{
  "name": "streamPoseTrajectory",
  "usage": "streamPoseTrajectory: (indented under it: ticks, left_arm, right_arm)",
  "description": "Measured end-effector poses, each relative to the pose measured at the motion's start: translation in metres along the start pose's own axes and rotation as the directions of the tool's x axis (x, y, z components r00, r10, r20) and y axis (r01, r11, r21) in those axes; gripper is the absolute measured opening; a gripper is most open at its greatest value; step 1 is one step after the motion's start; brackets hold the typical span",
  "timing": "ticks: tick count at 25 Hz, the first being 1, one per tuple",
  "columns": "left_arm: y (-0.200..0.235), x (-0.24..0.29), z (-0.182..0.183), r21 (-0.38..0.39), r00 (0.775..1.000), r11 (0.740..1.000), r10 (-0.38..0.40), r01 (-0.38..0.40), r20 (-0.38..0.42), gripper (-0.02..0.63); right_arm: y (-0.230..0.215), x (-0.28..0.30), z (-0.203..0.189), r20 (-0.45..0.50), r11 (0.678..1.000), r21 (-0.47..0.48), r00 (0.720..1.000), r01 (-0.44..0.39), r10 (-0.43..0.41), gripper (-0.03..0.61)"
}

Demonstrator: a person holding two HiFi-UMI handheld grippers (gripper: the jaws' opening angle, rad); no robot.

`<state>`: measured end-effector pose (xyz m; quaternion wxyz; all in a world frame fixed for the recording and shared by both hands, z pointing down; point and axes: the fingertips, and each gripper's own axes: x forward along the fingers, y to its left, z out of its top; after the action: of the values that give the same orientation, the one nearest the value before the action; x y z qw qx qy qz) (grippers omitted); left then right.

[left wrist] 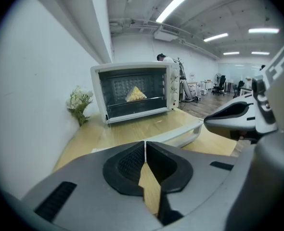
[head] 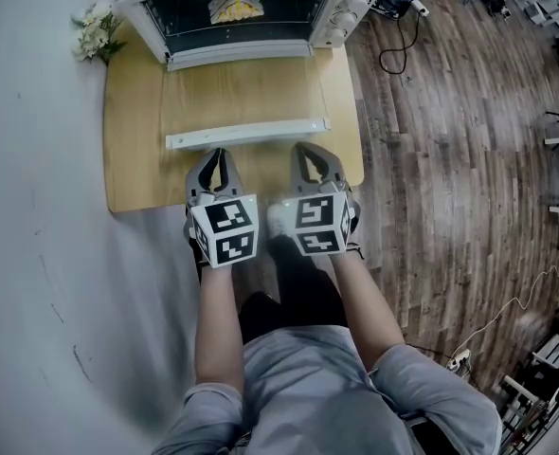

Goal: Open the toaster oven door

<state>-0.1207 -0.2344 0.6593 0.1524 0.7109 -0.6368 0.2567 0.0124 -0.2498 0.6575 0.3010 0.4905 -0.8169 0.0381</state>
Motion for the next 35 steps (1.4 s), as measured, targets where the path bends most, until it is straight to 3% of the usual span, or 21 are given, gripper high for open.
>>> streamPoseTrajectory:
  ticks: [13, 23, 35]
  left_arm:
    - [0.007, -0.093, 0.07, -0.045, 0.995, 0.999, -0.003, 0.007, 0.1, 0.011]
    - [0.033, -0.162, 0.11, -0.106, 0.98, 0.994, 0.008, 0.014, 0.201, 0.011]
    - [0.045, -0.219, 0.154, -0.126, 0.948, 0.991, 0.003, 0.039, 0.317, 0.011]
  right_arm:
    - [-0.001, -0.093, 0.081, 0.115, 0.996, 0.09, 0.993, -0.014, 0.004, 0.0]
    - [0.018, -0.142, 0.15, 0.238, 0.988, 0.144, 0.971, -0.061, 0.026, 0.0]
    - [0.016, -0.198, 0.196, 0.336, 0.981, 0.175, 0.941, -0.087, 0.024, 0.0]
